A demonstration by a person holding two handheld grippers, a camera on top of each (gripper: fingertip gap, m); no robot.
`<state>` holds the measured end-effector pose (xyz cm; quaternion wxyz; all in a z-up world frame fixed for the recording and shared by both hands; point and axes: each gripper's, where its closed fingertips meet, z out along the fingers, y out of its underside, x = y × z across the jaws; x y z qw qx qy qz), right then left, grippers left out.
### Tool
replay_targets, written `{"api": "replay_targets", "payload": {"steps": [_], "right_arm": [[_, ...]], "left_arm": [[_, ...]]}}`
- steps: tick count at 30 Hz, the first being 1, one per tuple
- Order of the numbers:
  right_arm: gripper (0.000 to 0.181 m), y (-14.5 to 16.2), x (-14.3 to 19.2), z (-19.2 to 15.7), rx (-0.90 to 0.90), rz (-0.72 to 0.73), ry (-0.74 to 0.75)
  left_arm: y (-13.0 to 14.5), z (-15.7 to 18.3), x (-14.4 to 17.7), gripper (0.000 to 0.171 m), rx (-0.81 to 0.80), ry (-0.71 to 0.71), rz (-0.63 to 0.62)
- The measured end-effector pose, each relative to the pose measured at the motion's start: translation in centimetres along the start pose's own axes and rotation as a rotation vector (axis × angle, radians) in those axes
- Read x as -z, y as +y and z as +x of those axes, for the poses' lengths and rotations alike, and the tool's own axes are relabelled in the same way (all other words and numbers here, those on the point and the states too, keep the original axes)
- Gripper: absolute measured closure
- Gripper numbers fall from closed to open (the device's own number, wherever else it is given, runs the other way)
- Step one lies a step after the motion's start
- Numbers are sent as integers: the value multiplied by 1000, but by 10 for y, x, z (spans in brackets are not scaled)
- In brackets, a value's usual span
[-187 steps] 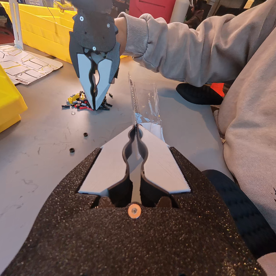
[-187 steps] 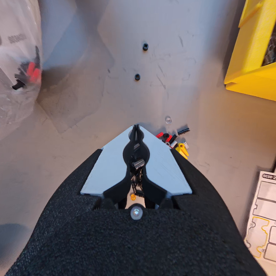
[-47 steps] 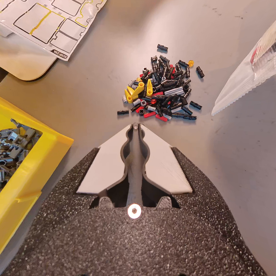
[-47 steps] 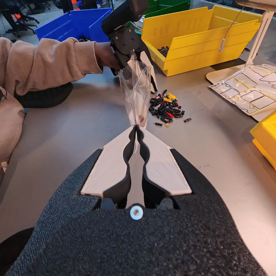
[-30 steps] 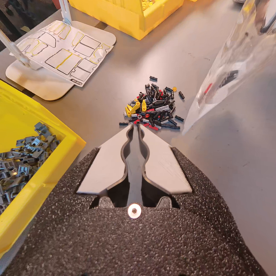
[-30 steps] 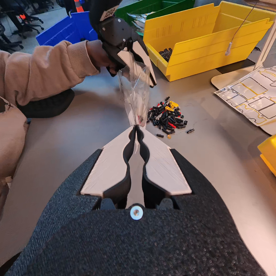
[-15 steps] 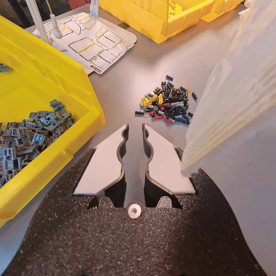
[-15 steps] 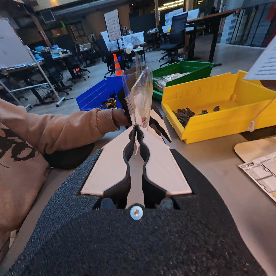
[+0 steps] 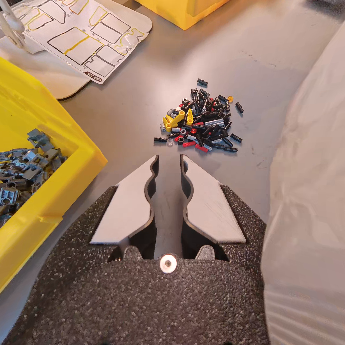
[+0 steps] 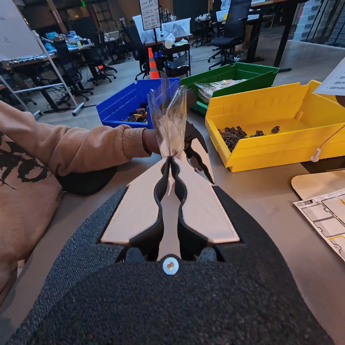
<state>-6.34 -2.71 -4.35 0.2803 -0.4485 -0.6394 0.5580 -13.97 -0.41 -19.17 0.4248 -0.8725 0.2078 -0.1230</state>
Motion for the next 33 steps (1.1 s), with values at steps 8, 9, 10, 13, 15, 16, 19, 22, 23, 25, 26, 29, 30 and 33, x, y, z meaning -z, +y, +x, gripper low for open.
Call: {"api": "replay_targets", "payload": {"steps": [8, 9, 10, 13, 15, 16, 19, 22, 23, 25, 26, 29, 30, 33], "right_arm": [[181, 50, 32, -10, -72, -123, -79], [181, 56, 40, -12, -85, -126, -87], [181, 64, 47, -15, -96, -136, -102], [181, 90, 67, -23, -121, -180, -120], [181, 103, 76, -26, -132, -182, -125], [181, 105, 79, -26, -134, -164, -127], [181, 109, 84, -28, -139, -156, -141], [181, 106, 87, -30, -130, -138, -151], [181, 105, 87, -30, -129, -131, -153], [181, 105, 89, -29, -131, -129, -148], [181, 106, 89, -28, -135, -127, -144], [181, 109, 92, -24, -140, -128, -121], [181, 109, 93, -22, -140, -126, -110], [181, 108, 94, -19, -142, -118, -93]], "left_arm": [[-1, -11, -17, 141, -33, -43, -52], [-2, -12, -20, 138, -45, -46, -58], [-3, -13, -22, 137, -58, -48, -62], [-5, -9, -27, 127, -87, -8, -69], [-5, -9, -31, 124, -107, 2, -82], [-6, -9, -33, 124, -111, 5, -83], [-6, -5, -35, 136, -105, 56, -91], [-6, -4, -35, 146, -97, 78, -93], [-6, -3, -35, 154, -97, 84, -93], [-6, -1, -36, 166, -103, 95, -94], [-6, -1, -35, 166, -108, 91, -94], [-5, 0, -34, 167, -126, 81, -95], [-5, 0, -33, 167, -127, 76, -92], [-8, 0, -29, 167, -125, 74, -60]]}}
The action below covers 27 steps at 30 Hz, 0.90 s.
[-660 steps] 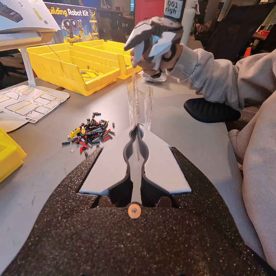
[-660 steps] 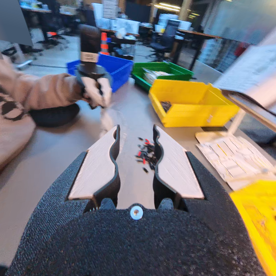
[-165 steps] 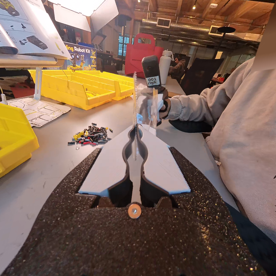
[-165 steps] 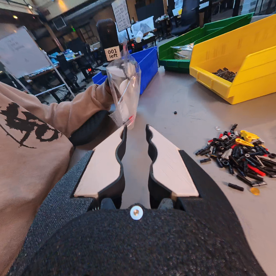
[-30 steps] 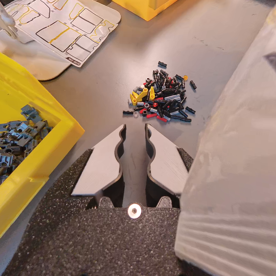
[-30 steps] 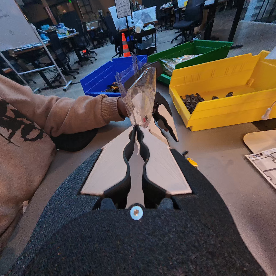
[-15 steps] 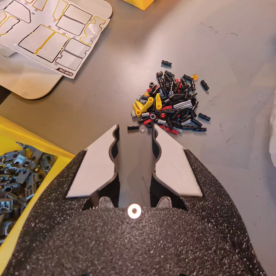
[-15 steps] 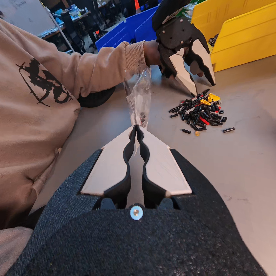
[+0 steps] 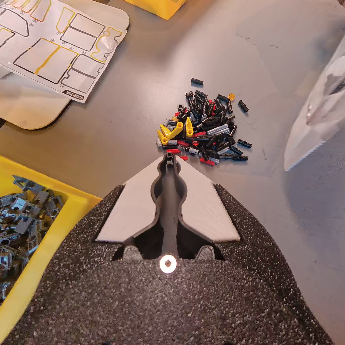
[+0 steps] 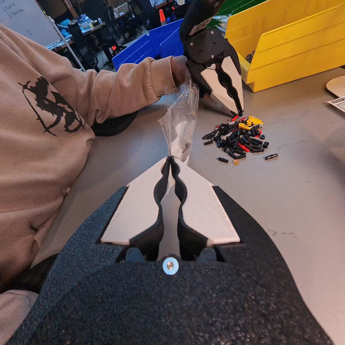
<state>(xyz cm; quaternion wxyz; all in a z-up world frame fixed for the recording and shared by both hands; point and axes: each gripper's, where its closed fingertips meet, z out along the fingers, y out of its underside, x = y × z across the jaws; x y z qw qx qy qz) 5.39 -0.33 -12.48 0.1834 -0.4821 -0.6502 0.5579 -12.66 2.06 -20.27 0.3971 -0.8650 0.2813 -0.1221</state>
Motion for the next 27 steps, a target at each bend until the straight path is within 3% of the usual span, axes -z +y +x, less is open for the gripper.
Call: {"api": "replay_targets", "payload": {"steps": [5, 10, 13, 19, 27], "right_arm": [[181, 2, -4, 2, 2, -12, 16], [181, 5, -14, 4, 12, -33, 36], [181, 5, -19, 4, 28, -48, 46], [181, 5, -24, 2, 44, -54, 47], [181, 6, -23, 4, 46, -58, 52]], "left_arm": [[-23, 12, 19, 167, -4, 40, 111], [-96, 58, 61, 167, -89, 162, 356], [-123, 88, 76, 167, -167, 215, 405], [-114, 116, 58, 167, -282, 226, 285], [-105, 118, 51, 166, -307, 227, 239]]}}
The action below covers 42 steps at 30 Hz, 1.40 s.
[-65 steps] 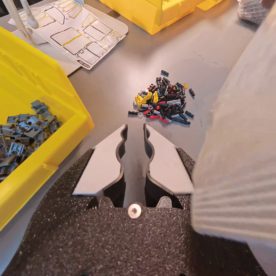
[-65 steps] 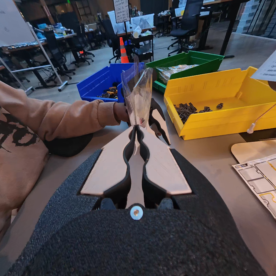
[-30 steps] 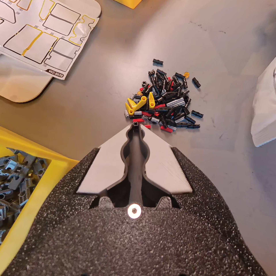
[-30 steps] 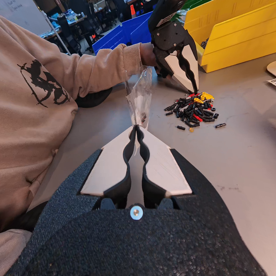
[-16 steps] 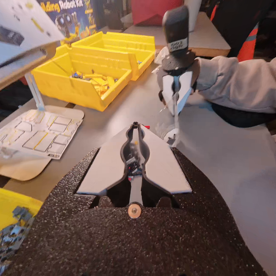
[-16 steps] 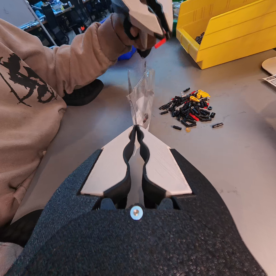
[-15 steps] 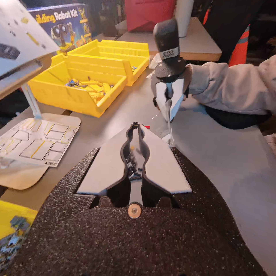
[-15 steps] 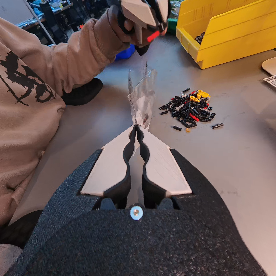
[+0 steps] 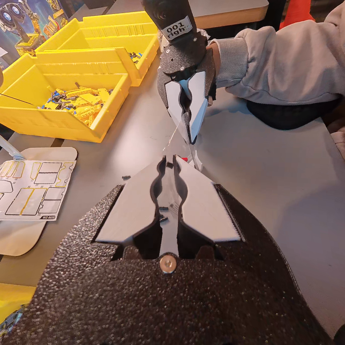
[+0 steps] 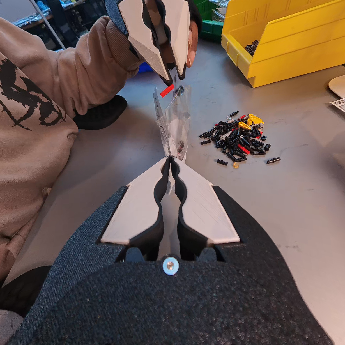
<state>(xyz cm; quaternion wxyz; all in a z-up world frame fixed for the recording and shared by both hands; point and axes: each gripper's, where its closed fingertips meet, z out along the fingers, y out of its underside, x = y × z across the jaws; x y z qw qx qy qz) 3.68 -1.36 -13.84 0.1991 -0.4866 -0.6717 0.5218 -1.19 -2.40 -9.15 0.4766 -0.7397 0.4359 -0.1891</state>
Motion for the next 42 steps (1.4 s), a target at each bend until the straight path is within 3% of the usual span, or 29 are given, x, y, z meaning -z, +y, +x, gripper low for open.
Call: {"api": "replay_targets", "payload": {"steps": [13, 21, 26, 28, 31, 33, 36, 42], "right_arm": [[181, 2, 2, 2, -5, 0, 3], [181, 5, 8, 8, -17, 5, 19], [181, 6, 9, 5, -11, -2, 7], [181, 8, 13, 3, -6, -12, 1], [181, 10, 19, 2, -2, -20, 7], [181, 10, 22, 4, -2, -18, 17], [181, 11, 21, 4, -2, -22, 17], [181, 11, 21, 4, -4, -23, 19]], "left_arm": [[11, -4, 7, 153, -18, -16, -44], [27, 6, 16, 140, 23, 67, -96], [25, -13, 27, 140, 71, 3, -29], [38, -32, 35, 142, 137, -64, -27], [95, -71, 38, 143, 241, -245, -181], [128, -80, 31, 140, 315, -280, -264], [142, -83, 18, 139, 326, -291, -299], [146, -77, 8, 141, 311, -255, -320]]}}
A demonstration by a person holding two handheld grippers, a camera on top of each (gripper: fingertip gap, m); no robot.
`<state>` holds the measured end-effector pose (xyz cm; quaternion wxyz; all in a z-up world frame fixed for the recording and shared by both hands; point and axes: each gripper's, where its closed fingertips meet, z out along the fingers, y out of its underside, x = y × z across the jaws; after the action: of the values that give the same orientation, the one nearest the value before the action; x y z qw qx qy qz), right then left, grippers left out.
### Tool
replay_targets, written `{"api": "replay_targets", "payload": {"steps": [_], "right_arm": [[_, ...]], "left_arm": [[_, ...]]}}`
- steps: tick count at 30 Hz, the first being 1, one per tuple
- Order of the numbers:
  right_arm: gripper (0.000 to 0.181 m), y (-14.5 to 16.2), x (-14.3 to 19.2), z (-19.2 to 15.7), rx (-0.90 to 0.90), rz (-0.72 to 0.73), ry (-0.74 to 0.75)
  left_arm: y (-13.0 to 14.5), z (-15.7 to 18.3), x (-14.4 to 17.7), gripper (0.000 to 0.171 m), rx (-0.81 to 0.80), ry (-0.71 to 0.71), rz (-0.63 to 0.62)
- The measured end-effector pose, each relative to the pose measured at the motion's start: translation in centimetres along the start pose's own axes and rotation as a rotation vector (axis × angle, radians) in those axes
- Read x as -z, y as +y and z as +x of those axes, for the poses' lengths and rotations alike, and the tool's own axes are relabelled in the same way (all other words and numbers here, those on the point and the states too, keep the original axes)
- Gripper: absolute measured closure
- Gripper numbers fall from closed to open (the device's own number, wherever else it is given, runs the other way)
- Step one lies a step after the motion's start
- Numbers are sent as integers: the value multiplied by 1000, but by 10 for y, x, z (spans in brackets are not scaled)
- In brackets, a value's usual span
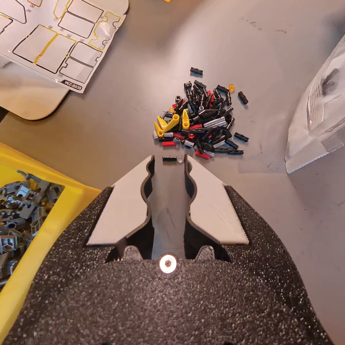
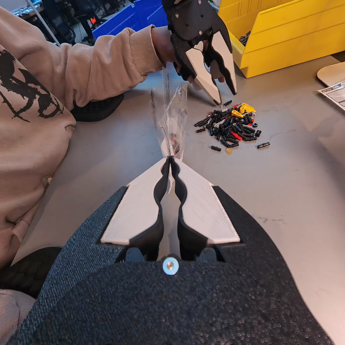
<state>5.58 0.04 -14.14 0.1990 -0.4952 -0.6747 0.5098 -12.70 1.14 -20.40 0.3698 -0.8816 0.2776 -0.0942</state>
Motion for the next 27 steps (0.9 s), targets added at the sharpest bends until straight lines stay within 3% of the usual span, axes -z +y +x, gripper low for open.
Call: {"api": "replay_targets", "payload": {"steps": [8, 16, 22, 25, 27], "right_arm": [[181, 0, 0, 0, 0, 0, 4], [181, 0, -1, 0, -2, -1, 1], [181, 0, -1, 0, 0, -2, 2], [181, 0, -1, 0, 2, -3, 2], [181, 0, -1, 0, 6, -6, 7]], "left_arm": [[4, 4, -6, 149, -7, 20, -20], [3, 3, -8, 167, -12, 22, -7], [2, 4, -8, 168, -28, 26, -2], [-7, 5, 0, 168, -42, 28, 40], [-31, 12, 19, 169, -54, 51, 147]]}}
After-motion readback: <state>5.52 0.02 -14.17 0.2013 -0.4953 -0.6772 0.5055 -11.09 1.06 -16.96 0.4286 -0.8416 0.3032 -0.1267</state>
